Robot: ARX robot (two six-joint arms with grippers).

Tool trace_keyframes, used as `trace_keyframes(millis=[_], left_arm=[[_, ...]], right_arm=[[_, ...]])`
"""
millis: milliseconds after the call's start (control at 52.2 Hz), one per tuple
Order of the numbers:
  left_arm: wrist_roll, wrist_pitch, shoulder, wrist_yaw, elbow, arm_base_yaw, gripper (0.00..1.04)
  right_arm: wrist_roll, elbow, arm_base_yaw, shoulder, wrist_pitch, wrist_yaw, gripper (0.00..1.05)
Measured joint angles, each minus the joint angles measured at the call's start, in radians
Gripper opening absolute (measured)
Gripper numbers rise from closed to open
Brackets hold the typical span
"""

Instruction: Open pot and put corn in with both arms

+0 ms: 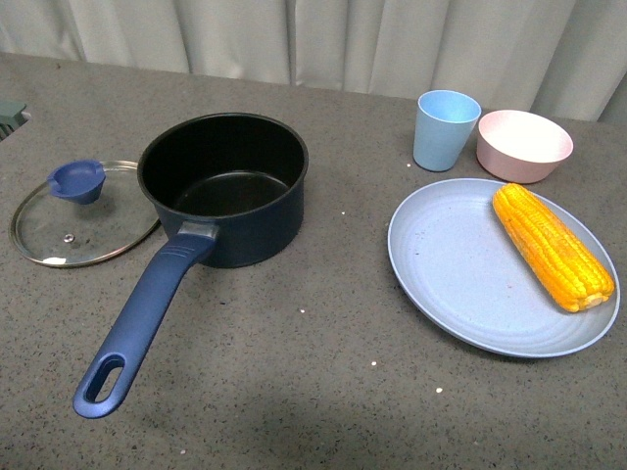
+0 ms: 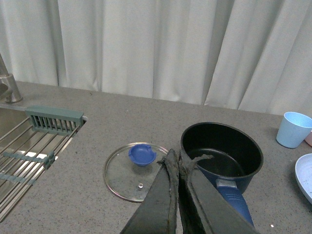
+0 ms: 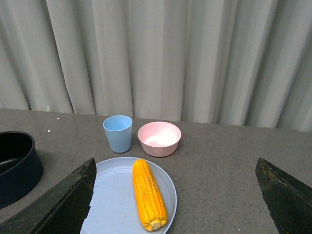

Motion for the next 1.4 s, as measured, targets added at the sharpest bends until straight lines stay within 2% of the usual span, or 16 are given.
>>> trace_keyframes(millis=[57,96,191,306,459,574,804,919,1187,1398], left_arm=[[0.0,0.0,0.0,0.0,0.0,0.0,0.14],[0.0,0.0,-0.001,0.0,0.0,0.0,0.25],[0.0,0.0,-0.001,0.0,0.0,0.0,0.4],[0.0,0.0,-0.001,0.0,0.0,0.0,0.57],[0.0,0.0,-0.001,0.0,0.0,0.0,0.83],[0.001,0.0,-0.001,0.0,0.0,0.0,1.0],[0.003,0.0,-0.001,0.0,0.0,0.0,0.98],[0.003,0.0,-0.001,0.0,0.0,0.0,0.98],[0.003,0.0,-0.001,0.0,0.0,0.0,0.98],[0.003,0.0,-0.001,0.0,0.0,0.0,0.98]], right_arm=[[0.0,0.0,0.0,0.0,0.0,0.0,0.96],[-0.016,0.006,0.0,0.009,-0.023,-0.006,0.96],[-0.087,0.026,0.003,0.103,-0.041,-0.011,0.96],[-0.14,0.041,0.014,0.309,0.091,-0.01,0.96],[-0.174,0.128,0.019,0.704,0.34,-0.01,0.96],[-0.174,0.226,0.019,0.992,0.414,0.015,0.96],[-0.152,0.476,0.033,1.517,0.328,0.106,0.96],[-0.095,0.629,0.056,1.718,0.265,0.103,0.96],[-0.011,0.837,0.097,1.937,0.159,0.098,0.96],[0.019,0.917,0.104,2.018,0.107,0.096,0.96]])
